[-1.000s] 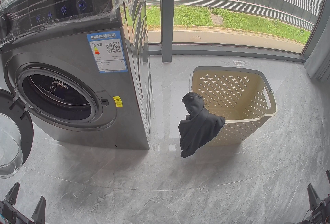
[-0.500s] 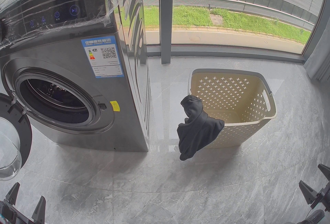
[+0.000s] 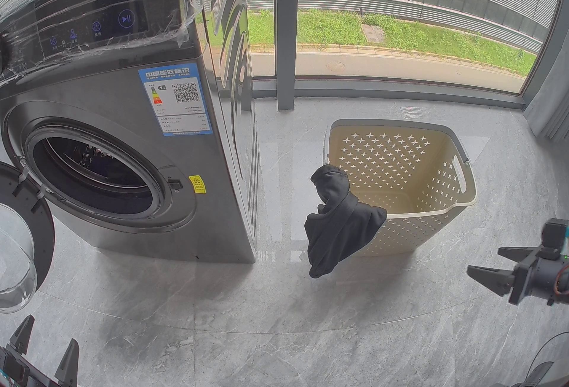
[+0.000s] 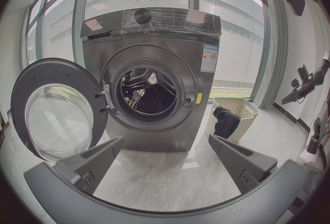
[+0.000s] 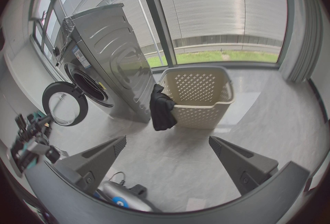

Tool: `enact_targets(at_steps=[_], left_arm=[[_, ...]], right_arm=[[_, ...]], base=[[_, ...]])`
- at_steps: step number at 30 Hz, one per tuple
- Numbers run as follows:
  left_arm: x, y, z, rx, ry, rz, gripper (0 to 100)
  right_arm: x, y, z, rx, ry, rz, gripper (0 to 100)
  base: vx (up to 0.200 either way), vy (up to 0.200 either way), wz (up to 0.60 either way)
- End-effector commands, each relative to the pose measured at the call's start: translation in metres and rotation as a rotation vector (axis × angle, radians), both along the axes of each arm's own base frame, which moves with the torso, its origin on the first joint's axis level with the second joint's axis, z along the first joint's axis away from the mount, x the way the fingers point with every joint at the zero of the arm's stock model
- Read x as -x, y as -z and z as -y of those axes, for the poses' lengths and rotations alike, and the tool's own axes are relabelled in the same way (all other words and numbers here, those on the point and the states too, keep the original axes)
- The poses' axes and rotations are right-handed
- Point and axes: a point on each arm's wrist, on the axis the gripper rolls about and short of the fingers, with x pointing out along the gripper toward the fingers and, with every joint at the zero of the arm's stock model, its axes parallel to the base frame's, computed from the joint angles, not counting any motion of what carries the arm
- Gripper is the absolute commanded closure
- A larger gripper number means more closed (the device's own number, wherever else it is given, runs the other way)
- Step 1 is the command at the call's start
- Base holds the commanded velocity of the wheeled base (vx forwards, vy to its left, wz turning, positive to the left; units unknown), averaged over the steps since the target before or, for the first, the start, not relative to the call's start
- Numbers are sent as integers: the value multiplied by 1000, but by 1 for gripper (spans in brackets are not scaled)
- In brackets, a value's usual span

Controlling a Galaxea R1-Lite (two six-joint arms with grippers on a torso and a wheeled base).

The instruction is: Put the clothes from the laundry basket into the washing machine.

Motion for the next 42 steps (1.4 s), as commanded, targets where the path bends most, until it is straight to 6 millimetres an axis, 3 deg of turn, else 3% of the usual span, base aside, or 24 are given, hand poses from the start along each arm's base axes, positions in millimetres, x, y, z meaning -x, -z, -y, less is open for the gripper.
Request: enact_targets(at_steps=[1, 4, 9, 15, 24, 38, 42], left_arm=[[-1, 5, 0, 1, 0, -7, 0], [-1, 5, 0, 1, 0, -9, 0], [-1, 5, 0, 1, 0, -9, 0], [-1, 5, 0, 1, 0, -9, 0], [-1, 5, 0, 3, 0, -9, 0], [-1, 5, 0, 4, 0, -9, 0], [-1, 5, 0, 4, 0, -9, 0]], right_arm=[[-65, 12, -59, -35, -68, -163, 0], [-73, 16, -68, -40, -86, -148, 0], [-103, 34, -90, -32, -46, -86, 0], [-124, 46, -107, -47, -39, -80, 0], [-156, 58, -163, -97, 3, -95, 0], [-196, 101, -184, -54, 91, -144, 0], [-200, 104, -190, -56, 84, -143, 0]], base=[[0, 0, 0], [0, -67, 0], [0, -200, 0], [0, 0, 0], [0, 0, 0], [0, 0, 0], [0, 0, 0]])
